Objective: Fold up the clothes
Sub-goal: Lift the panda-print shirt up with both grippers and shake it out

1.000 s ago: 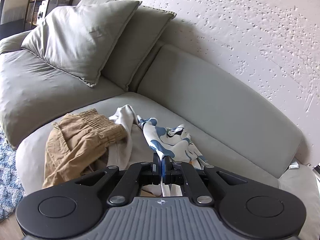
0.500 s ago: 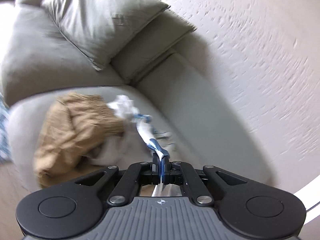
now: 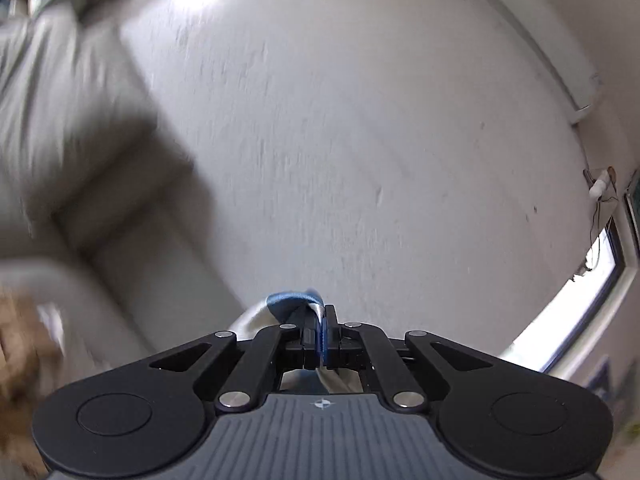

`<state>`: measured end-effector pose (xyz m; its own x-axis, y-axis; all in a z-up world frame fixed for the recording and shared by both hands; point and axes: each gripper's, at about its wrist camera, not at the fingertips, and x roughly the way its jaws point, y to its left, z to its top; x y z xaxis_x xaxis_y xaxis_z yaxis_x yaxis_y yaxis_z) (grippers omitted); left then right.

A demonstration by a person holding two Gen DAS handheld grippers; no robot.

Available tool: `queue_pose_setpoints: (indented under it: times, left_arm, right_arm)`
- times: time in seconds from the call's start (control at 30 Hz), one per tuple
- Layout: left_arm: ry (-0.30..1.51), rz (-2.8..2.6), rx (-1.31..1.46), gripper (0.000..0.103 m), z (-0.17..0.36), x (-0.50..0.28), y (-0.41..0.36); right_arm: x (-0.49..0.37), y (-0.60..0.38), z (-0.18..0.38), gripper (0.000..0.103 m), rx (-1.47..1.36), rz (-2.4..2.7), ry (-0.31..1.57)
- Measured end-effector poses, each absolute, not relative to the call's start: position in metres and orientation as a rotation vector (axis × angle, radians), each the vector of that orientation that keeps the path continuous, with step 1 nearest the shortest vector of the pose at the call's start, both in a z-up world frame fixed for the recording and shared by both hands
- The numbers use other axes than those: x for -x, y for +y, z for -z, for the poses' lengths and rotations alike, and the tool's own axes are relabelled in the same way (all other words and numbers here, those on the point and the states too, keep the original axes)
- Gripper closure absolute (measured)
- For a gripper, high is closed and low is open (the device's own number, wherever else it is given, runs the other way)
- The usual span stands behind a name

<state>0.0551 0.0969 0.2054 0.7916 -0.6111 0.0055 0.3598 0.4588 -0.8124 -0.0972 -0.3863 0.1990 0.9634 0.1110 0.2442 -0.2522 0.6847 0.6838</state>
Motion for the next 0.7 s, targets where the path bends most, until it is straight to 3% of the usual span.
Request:
queue_pose_setpoints:
  times: [0.23, 0.4, 0.5, 0.7]
  left_arm:
    - [0.09, 0.661, 1.035, 0.103, -0.222, -0.017, 0.11]
    - [0.2, 0.608, 0.907, 0.103, -0.212, -0.037, 0.075]
    - [0.337, 0.588, 0.878, 0.103, -0.194, -0.08, 0.043]
    - [0.42, 0.549, 0.864, 0.103, -0.196, -0.166, -0.008]
  right_arm:
    - [0.171, -0.375, -0.247, 0.103, -0.587, -0.109, -0.311]
    - [0.195, -0.394, -0.267, 0.103, -0.552, -0.026, -0.316]
    - [0.161, -0.42, -0.262, 0.103, -0.635, 0.042, -0.235]
    - [0.013, -0.462, -0.223, 0.103, -0.737, 0.24, 0.038]
